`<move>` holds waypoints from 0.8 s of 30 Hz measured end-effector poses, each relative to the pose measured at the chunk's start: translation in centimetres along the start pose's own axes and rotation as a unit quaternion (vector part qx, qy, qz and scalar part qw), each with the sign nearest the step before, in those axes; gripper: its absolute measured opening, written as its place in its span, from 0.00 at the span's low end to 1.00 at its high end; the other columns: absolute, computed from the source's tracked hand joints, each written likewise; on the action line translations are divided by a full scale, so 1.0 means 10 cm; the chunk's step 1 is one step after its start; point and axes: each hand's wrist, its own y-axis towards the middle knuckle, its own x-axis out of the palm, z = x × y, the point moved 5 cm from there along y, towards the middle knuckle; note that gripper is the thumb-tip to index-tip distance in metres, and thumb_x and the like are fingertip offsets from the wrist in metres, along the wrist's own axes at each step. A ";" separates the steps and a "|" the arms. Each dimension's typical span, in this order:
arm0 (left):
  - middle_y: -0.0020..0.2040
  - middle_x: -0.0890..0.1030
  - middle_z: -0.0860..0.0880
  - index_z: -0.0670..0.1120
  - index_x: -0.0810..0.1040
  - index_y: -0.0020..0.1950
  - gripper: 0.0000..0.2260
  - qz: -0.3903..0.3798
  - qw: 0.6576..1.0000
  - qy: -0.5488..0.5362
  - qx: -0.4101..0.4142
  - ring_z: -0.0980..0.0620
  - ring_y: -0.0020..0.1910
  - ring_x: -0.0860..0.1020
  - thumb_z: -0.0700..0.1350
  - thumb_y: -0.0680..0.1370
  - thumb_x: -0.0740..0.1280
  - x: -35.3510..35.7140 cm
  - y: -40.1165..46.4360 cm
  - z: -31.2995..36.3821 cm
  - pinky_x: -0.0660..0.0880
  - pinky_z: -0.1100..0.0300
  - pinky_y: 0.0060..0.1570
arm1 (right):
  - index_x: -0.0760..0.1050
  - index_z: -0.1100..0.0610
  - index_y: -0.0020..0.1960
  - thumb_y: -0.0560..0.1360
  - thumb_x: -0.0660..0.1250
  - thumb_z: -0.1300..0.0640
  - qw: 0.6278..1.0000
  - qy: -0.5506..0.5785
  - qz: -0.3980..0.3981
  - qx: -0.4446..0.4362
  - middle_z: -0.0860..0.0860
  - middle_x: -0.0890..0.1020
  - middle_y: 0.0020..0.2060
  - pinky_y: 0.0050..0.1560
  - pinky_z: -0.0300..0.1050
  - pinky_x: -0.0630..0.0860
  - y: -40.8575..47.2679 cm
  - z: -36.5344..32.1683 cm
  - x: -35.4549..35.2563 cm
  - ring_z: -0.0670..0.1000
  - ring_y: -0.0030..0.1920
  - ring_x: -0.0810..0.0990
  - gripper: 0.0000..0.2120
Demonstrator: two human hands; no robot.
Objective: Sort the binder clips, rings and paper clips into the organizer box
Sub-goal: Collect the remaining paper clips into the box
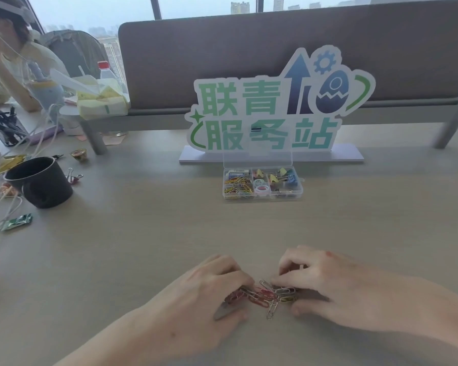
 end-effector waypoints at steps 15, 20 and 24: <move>0.48 0.77 0.56 0.54 0.78 0.49 0.04 -0.001 1.000 0.001 0.002 0.58 0.46 0.74 0.49 0.78 0.64 0.01 0.03 0.00 0.65 0.72 0.43 | 0.77 0.49 0.45 0.76 0.64 0.51 0.990 -0.092 0.103 0.020 0.43 0.76 0.41 0.38 0.37 0.71 0.05 -0.08 0.07 0.45 0.41 0.75 0.04; 0.42 0.77 0.54 0.52 0.77 0.47 0.08 0.008 0.999 0.048 0.016 0.54 0.39 0.74 0.51 0.78 0.59 0.02 0.02 0.03 0.65 0.69 0.38 | 0.74 0.52 0.38 0.70 0.69 0.55 0.982 -0.133 0.134 0.005 0.45 0.76 0.35 0.28 0.41 0.71 0.11 -0.10 0.11 0.48 0.35 0.76 0.04; 0.40 0.75 0.53 0.50 0.75 0.45 0.07 0.008 0.998 0.063 0.019 0.54 0.37 0.73 0.49 0.77 0.58 0.04 0.05 0.02 0.67 0.65 0.38 | 0.76 0.51 0.38 0.70 0.64 0.54 0.983 -0.121 0.137 0.006 0.45 0.77 0.35 0.30 0.41 0.72 0.13 -0.07 0.11 0.48 0.35 0.76 0.03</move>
